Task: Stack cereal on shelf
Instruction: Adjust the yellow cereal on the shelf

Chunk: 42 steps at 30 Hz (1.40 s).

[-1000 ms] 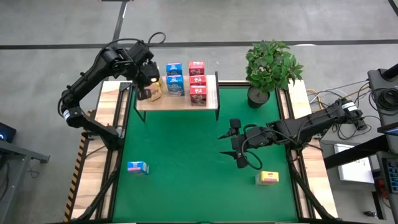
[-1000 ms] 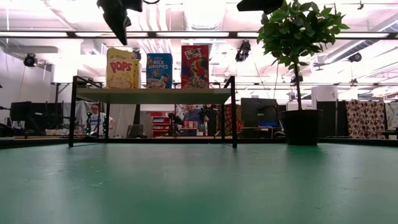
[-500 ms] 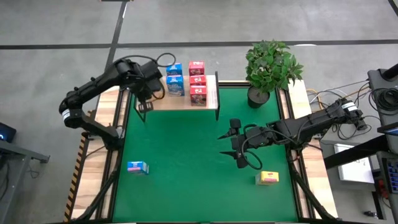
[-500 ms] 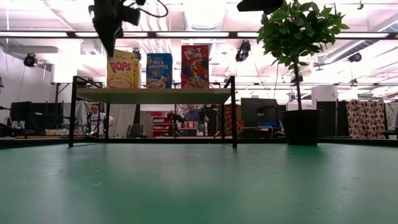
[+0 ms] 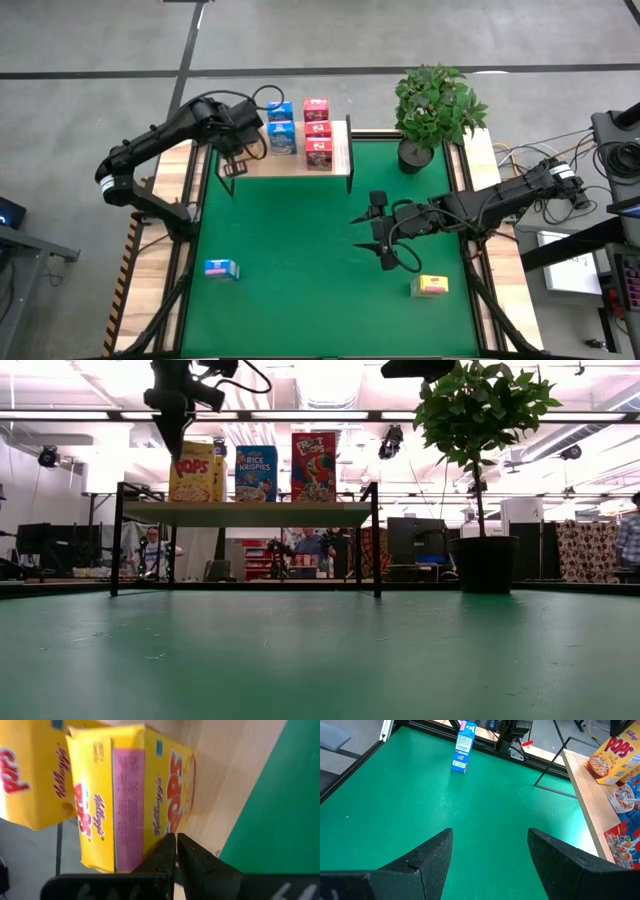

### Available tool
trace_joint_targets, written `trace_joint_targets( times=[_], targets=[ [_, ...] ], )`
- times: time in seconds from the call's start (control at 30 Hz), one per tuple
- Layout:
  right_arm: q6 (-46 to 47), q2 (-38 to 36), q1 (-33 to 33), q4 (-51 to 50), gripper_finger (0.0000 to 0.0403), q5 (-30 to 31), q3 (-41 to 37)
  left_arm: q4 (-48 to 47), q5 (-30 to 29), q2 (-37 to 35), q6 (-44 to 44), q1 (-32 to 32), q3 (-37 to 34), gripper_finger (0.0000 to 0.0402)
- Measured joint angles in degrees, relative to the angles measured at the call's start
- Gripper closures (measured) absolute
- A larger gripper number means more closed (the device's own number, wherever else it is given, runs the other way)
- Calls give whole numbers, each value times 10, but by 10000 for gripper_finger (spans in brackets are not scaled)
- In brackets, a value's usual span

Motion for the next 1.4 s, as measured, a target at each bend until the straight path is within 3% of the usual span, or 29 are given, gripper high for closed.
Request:
trace_joint_targets(
  times=[0.13, 0.77, 1.0, 1.13, 1.3, 1.4],
  targets=[
    [-1, 0, 0, 0, 156, 0, 0, 27, -5, 0, -9, 0, 0, 401],
    [0, 0, 0, 0, 156, 0, 0, -21, -20, -12, -65, -9, 0, 401],
    [-1, 0, 0, 0, 156, 0, 0, -21, -99, -13, -66, -7, 0, 401],
    [0, 0, 0, 0, 156, 0, 0, -18, -84, -13, -68, -7, 0, 401],
    [-1, 0, 0, 0, 156, 0, 0, -17, -8, -13, -84, -8, 0, 401],
    [-1, 0, 0, 0, 156, 0, 0, -20, 1, -14, -106, -12, 0, 401]
  ],
)
